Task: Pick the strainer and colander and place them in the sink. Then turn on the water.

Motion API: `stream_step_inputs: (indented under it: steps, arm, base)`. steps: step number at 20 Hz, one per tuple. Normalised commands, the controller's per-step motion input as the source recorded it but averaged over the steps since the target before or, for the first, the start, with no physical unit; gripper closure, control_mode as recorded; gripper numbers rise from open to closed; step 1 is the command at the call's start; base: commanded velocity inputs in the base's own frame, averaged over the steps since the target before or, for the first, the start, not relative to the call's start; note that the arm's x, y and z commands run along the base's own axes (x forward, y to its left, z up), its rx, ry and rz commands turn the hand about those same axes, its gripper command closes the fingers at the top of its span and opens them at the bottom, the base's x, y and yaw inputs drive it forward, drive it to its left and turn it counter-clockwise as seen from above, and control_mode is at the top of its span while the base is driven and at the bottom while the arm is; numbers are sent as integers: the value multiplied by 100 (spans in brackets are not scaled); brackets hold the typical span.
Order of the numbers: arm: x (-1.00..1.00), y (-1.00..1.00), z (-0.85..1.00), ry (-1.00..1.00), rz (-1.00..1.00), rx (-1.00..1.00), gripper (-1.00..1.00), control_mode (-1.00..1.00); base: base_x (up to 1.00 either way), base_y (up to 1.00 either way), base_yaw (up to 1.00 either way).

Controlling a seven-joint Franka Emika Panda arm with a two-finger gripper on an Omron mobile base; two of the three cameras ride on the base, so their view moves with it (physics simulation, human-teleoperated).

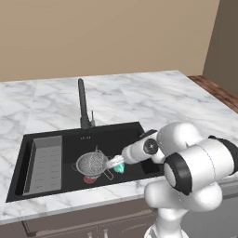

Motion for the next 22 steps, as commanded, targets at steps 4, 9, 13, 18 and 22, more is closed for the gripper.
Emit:
stream_step_inputs:
  steps: [4,9,13,18,22]
  arm:
    - [0,0,74,0,-1,0,-100,-100]
    - [0,0,60,0,-3,0,-100,-100]
    - [-4,0,46,0,-5,0,-100,-100]
    - [-8,0,39,-4,-3,0,-100,-100]
    - [0,0,47,-4,-5,0,-100,-100]
  base:
    - [0,0,0]
    - [0,0,0]
    - [0,0,0]
    - [0,0,0]
    - [0,0,0]
